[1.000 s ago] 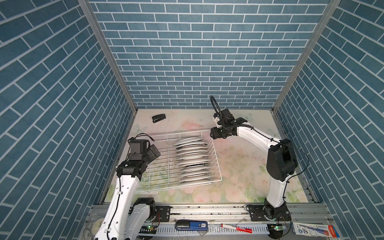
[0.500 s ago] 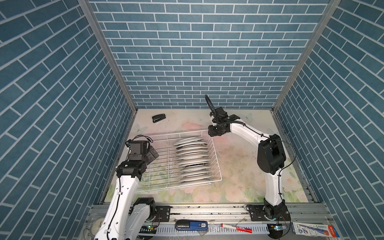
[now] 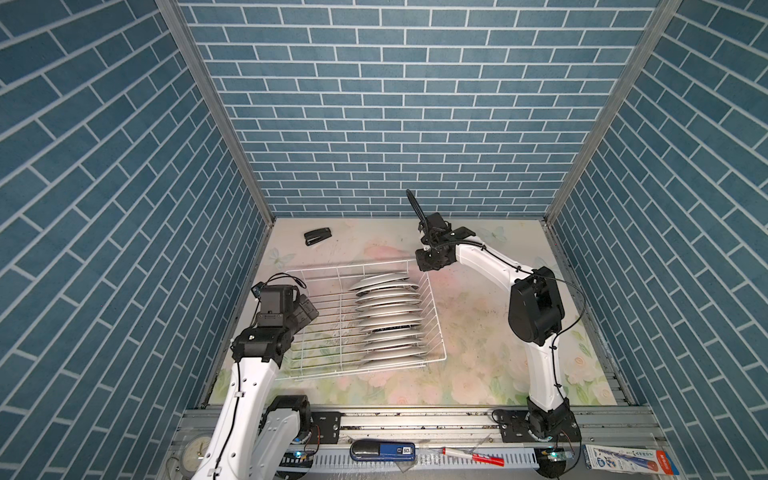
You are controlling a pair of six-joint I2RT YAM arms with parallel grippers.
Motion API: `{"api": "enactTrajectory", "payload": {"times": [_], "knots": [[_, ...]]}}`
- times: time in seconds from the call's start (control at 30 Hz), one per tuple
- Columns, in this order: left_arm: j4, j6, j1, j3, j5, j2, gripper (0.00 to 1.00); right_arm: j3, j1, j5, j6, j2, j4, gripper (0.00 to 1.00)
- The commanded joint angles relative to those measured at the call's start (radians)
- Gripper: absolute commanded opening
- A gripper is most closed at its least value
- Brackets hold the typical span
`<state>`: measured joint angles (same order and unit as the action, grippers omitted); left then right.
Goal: Unload the plates from the dish rack
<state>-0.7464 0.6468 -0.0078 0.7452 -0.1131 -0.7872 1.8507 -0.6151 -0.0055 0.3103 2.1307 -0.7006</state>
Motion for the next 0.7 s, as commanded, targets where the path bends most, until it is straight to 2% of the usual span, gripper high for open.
{"api": "enactTrajectory", "payload": {"times": [0.0,0.3,0.67], "knots": [[-0.016,-0.005,0.0,-0.008,0.041,0.017,0.99,0.031,0.078,0.088,0.028,0.041,-0.019,0.21],[0.0,-0.004,0.0,-0.032,0.033,0.04,0.99,0.031,0.177,0.033,0.036,0.051,-0.011,0.06],[0.037,-0.015,0.0,-0.044,0.057,0.026,0.99,-0.019,0.255,-0.009,0.081,0.046,0.042,0.0]]}}
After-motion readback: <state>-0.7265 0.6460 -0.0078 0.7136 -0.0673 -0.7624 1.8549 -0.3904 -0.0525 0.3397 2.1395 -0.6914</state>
